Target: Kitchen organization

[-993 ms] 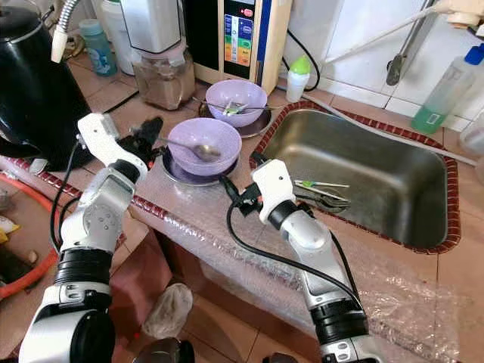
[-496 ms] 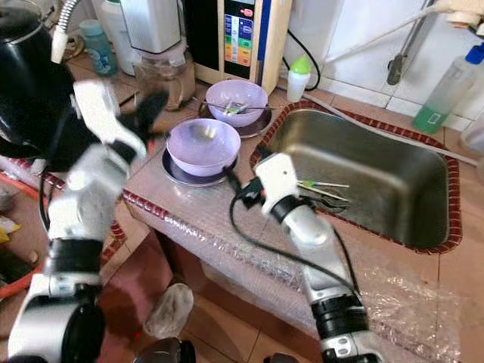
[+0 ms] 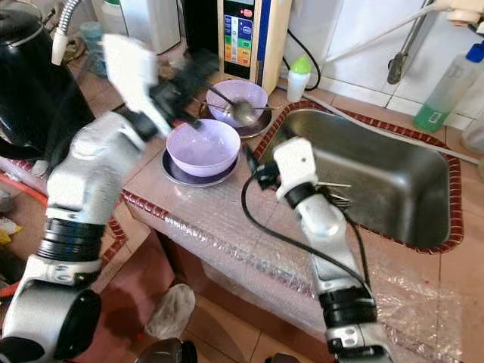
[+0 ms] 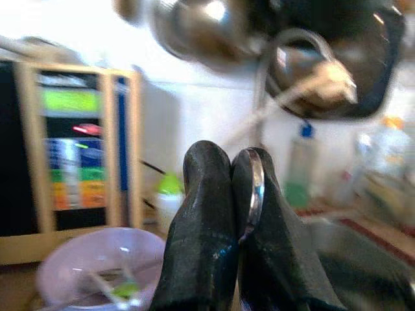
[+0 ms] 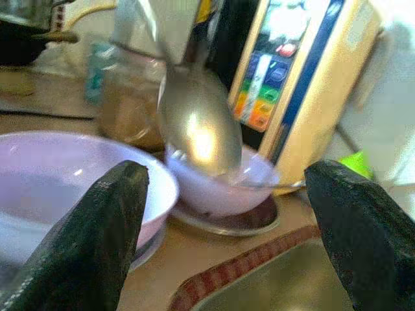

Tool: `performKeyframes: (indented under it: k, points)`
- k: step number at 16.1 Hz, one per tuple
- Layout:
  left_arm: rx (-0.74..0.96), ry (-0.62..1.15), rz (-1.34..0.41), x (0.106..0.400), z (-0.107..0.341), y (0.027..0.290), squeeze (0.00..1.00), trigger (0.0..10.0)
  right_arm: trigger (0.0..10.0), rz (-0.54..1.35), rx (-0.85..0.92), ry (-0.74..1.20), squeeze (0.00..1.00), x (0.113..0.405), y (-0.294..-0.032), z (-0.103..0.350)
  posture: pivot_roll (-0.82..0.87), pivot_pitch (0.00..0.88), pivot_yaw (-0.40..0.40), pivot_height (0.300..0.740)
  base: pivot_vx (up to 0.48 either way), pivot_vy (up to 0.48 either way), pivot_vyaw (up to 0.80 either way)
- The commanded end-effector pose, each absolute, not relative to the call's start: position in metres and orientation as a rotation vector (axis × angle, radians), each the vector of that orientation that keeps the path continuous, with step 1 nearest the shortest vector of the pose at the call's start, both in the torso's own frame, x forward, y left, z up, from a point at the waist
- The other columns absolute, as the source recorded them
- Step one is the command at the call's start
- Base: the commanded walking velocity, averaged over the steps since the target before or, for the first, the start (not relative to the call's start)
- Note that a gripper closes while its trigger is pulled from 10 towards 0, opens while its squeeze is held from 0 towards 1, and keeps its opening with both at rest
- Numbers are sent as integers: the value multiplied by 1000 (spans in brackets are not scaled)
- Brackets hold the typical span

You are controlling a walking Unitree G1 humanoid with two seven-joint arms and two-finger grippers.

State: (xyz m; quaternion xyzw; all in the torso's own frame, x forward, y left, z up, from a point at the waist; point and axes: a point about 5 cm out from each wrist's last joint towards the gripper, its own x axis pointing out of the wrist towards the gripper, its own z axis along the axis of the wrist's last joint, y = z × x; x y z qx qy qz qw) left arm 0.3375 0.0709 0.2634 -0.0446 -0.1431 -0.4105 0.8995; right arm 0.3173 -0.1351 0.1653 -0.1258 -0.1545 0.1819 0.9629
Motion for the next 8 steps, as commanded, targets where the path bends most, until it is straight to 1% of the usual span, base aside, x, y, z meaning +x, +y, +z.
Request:
performKeyframes:
  k: [1,3,5,6,8]
  points:
    - [-50,-289,-897,334,261,62,0,0,10000,337,-266,-320,0,319,-141,168,-6,16,43,740,0,0,0]
    - [-28,-253,-960,328,253,51,0,0,10000,327,-267,-321,0,319,-143,168,-13,16,49,740,0,0,0]
    - [-24,-207,-1055,317,240,30,0,0,10000,333,-266,-313,0,319,-143,165,-24,17,53,740,0,0,0]
    - [-19,-195,-1075,315,237,27,0,0,0,338,-265,-314,0,319,-143,165,-25,17,53,740,0,0,0]
    - [-23,-179,-1093,311,230,22,0,0,0,335,-265,-308,0,321,-144,164,-26,17,52,740,0,0,0]
